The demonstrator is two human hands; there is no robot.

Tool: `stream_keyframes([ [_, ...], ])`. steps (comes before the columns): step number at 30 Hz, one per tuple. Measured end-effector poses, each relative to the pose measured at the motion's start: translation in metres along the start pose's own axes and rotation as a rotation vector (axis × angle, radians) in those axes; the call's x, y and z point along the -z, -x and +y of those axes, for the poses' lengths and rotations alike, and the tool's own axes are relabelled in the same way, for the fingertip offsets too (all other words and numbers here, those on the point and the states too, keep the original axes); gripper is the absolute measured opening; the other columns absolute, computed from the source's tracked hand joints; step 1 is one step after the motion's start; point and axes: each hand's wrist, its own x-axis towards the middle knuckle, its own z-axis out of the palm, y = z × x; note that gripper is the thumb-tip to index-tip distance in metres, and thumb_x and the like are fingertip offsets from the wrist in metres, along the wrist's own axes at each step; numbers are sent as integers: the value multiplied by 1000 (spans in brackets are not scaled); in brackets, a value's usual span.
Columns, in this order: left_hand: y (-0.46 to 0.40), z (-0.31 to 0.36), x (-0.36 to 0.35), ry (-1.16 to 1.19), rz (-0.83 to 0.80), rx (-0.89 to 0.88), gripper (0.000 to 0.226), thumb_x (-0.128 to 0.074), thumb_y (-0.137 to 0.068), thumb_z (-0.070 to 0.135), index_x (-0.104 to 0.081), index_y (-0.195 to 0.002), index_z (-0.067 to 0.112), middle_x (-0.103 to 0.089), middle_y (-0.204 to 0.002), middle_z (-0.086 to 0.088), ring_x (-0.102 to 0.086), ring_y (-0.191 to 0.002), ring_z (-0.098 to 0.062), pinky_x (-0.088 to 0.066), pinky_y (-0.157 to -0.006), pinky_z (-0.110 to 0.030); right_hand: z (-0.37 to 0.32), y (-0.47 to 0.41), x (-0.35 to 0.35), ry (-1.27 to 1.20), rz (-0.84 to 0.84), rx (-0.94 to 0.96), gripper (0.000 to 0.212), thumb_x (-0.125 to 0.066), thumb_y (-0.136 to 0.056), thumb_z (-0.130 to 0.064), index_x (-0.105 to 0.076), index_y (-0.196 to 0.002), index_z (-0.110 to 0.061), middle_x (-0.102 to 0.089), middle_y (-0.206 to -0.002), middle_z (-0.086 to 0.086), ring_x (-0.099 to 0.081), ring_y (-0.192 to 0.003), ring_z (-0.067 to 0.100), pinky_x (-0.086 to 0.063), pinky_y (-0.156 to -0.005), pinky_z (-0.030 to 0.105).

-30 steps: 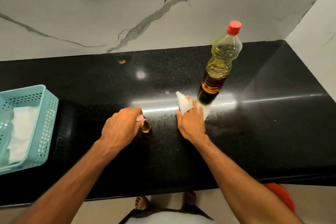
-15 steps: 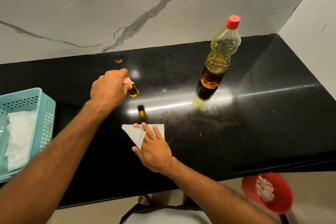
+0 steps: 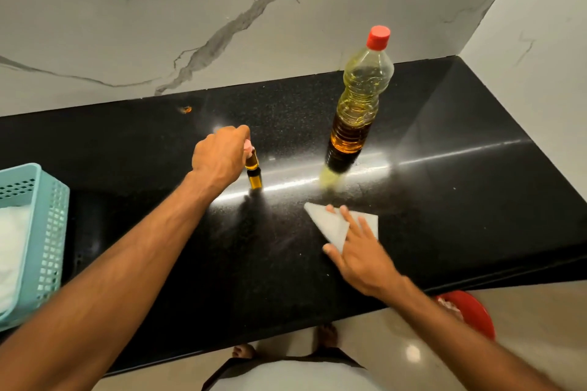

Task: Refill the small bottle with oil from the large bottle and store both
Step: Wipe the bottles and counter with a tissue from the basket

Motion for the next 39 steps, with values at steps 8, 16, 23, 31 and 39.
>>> stream_keyframes([
  [8,-12,20,-11,-6,-49,-51,9,-54,-94,25,-55,-97,16,-60,-91,-7,-56,-73,-24,-43,-59,-37,-121,2,-51,97,-63,382,60,-28,-101,-48,-36,-147,-10,-11,-163,-2,3,-151,22,13,-118,45],
  [16,-12,26,-14,10,-82,-31,7,-56,-93,22,-54,-97,18,-60,-90,-7,-58,-75,-24,-48,-62,-39,-13,-2,-12,-7,35,50,72,-30,-98,-51,-6,-155,-14,-6,-163,-9,9,-149,14,2,-122,40],
  [23,-13,27,-9,0,-121,3,4,-52,-94,21,-56,-93,21,-61,-88,-6,-57,-73,-23,-44,-60,-35,54,-47,31,-67,139,-265,71,-27,-101,-46,2,-154,-9,-3,-164,1,4,-150,21,3,-121,44],
  [31,-5,24,-5,24,-212,52,36,-64,-88,39,-49,-119,27,-64,-108,-4,-60,-86,-22,-51,-68,-39,-41,-49,16,-388,-62,5,67,-24,-101,-52,-6,-155,-17,-13,-162,-1,-4,-150,20,2,-120,38],
  [39,72,54,-2,694,171,124,28,-61,-91,38,-63,-113,21,-66,-94,3,-62,-83,-11,-50,-76,-25,-30,18,73,-1781,-199,-416,59,-49,-79,-68,-74,-109,-23,-73,-103,11,-70,-93,27,-56,-82,44],
])
